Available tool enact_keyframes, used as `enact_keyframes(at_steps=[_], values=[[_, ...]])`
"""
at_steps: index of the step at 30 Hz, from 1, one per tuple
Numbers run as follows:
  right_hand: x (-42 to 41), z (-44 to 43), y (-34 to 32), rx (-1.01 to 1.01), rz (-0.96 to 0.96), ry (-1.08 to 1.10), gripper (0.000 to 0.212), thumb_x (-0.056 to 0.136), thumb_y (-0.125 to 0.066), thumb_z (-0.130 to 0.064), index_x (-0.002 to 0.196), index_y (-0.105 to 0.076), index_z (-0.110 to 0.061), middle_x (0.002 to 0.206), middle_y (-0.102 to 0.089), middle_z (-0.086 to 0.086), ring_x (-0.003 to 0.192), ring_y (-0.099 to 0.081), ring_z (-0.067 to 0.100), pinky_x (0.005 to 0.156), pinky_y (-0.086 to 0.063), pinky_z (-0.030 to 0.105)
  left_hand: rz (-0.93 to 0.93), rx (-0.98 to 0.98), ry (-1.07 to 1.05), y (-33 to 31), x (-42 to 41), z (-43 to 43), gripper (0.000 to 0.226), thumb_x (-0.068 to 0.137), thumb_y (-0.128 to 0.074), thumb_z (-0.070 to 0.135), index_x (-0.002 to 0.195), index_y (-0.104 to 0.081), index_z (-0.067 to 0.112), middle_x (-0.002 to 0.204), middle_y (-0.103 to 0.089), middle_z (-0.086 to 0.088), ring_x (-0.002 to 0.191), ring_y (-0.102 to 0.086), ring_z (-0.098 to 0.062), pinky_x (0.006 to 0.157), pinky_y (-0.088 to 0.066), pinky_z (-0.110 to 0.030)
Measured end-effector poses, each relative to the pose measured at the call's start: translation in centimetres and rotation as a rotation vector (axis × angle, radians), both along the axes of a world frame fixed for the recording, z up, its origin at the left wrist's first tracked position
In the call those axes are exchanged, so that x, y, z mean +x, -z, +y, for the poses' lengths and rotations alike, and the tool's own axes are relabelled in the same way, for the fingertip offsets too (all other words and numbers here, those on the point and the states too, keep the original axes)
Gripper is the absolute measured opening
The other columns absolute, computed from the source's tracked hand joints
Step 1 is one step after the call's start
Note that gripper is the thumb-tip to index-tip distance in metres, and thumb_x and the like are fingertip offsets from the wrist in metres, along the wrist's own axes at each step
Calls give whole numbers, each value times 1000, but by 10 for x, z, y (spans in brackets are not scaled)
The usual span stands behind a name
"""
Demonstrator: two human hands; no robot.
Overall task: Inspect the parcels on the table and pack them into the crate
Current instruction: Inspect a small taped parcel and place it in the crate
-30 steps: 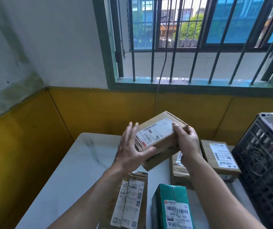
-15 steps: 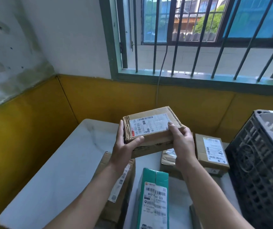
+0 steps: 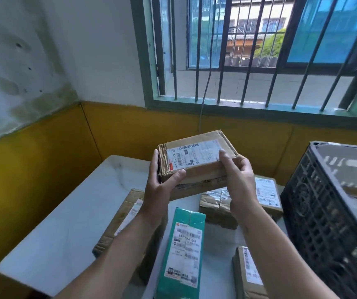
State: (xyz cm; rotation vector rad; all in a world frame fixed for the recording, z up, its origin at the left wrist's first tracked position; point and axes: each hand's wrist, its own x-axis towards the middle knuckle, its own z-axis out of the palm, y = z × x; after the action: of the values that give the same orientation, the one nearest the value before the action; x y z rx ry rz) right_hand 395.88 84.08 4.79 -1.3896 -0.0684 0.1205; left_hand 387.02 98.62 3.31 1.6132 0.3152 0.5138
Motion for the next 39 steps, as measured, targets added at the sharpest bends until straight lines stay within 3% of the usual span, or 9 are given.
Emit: enact_keyframes(at_steps=[7,11,15,23,25,28,30,34,39], values=[[-28,-57,-35,-25,-85,7,45,93,-65,-51,128,-52,-26,107,-63,-3,94,-59,6,68,-44,20,-76,-73,6,-12,-25,-50,94,76,-72,57,154,-18,55,153,-43,18,134,-52,-13,107,-51,-41],[-44,-90,-55,-51,-141,40,42,92,-66,-51,124,-54,-27,103,-63,-5,92,-60,5,68,-44,19,-108,-101,35,-27,-33,-76,95,75,-74,55,153,-19,57,127,-49,40,116,-56,10,81,-55,-12],[-55,-136,-69,-68,-146,85,45,92,-67,-52,127,-52,-27,111,-64,1,104,-62,15,81,-50,30,-126,-139,85,-42,-31,-117,96,74,-75,52,153,-21,55,121,-49,41,105,-57,18,76,-52,-8],[-39,-239,-86,-99,-108,205,36,87,-65,-63,112,-48,-43,101,-55,-17,92,-51,1,67,-36,23,-143,-101,225,-67,0,-211,98,75,-73,50,156,-18,52,125,-51,37,116,-53,11,88,-46,-11],[-28,-271,-87,-116,-87,237,33,87,-63,-65,107,-46,-46,101,-52,-20,93,-51,1,74,-40,24,-136,-97,272,-70,14,-243,97,76,-72,50,156,-17,51,128,-51,33,119,-52,7,92,-45,-17],[-14,-318,-85,-140,-44,289,53,88,-62,-66,129,-42,-40,122,-56,-9,115,-55,15,105,-46,44,-124,-75,314,-72,35,-287,98,76,-73,49,157,-17,49,135,-53,23,120,-52,3,91,-44,-18],[0,-354,-86,-136,-16,309,69,86,-63,-66,143,-39,-36,135,-54,-1,125,-54,23,110,-44,54,-112,-62,346,-75,52,-322,100,74,-74,47,157,-17,47,142,-52,15,124,-52,-4,94,-42,-18],[27,-407,-73,-129,80,271,53,89,-66,-59,131,-46,-34,119,-57,1,111,-59,24,99,-52,55,-34,-43,407,-68,78,-365,99,72,-76,47,154,-20,47,131,-52,22,119,-54,-3,91,-45,-16],[61,-448,-40,-277,141,196,39,91,-65,-52,120,-55,-26,112,-61,-1,96,-59,16,67,-47,33,121,-129,351,-49,109,-392,87,77,-74,46,151,-30,37,145,-51,-3,128,-55,-28,112,-45,-49]])
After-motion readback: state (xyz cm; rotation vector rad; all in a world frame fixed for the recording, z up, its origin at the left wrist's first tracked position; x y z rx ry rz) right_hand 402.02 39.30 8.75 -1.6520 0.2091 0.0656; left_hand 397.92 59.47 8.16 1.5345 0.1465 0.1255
